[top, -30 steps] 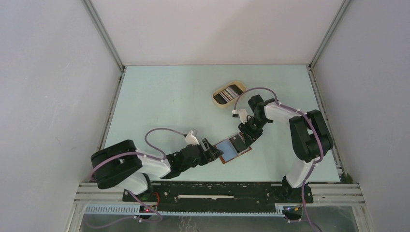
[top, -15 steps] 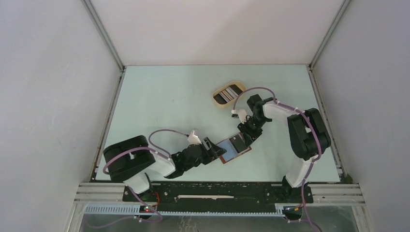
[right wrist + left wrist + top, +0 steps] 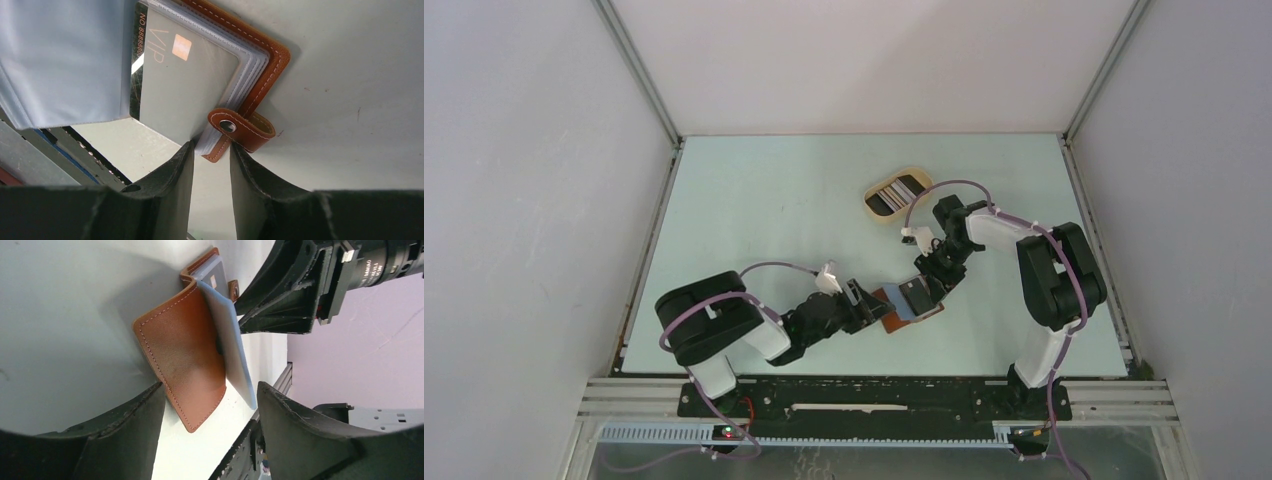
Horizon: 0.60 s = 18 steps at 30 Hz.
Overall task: Put the credit cards into the card holder
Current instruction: Close the card holder at the center of the board.
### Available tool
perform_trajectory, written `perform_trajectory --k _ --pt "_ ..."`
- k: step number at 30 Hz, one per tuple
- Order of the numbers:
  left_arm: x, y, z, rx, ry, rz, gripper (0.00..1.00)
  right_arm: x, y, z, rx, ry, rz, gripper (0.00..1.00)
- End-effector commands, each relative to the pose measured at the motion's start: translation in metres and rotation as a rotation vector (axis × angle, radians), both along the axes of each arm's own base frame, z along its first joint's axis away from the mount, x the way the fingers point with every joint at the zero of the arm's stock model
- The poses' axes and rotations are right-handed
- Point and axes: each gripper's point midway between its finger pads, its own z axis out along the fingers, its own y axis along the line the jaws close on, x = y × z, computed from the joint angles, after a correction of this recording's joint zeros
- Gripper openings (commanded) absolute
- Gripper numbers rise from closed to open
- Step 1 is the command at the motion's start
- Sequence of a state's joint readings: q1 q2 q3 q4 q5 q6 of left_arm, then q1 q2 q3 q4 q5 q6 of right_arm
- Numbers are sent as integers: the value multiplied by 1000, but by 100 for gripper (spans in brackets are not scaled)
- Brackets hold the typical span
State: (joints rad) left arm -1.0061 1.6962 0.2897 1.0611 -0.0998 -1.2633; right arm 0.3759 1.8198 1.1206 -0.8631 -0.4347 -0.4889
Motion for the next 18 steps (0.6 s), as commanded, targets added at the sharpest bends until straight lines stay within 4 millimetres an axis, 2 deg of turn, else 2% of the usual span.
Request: perform_trajectory --k 1,6,18 --pt "7 -20 49 -136 -137 -53 72 -4 13 -3 32 18 34 40" --pt "6 -22 67 -171 -203 -74 72 -5 14 -1 42 14 35 40" --pt "17 -38 71 -170 -238 -117 67 -5 18 5 72 16 34 40"
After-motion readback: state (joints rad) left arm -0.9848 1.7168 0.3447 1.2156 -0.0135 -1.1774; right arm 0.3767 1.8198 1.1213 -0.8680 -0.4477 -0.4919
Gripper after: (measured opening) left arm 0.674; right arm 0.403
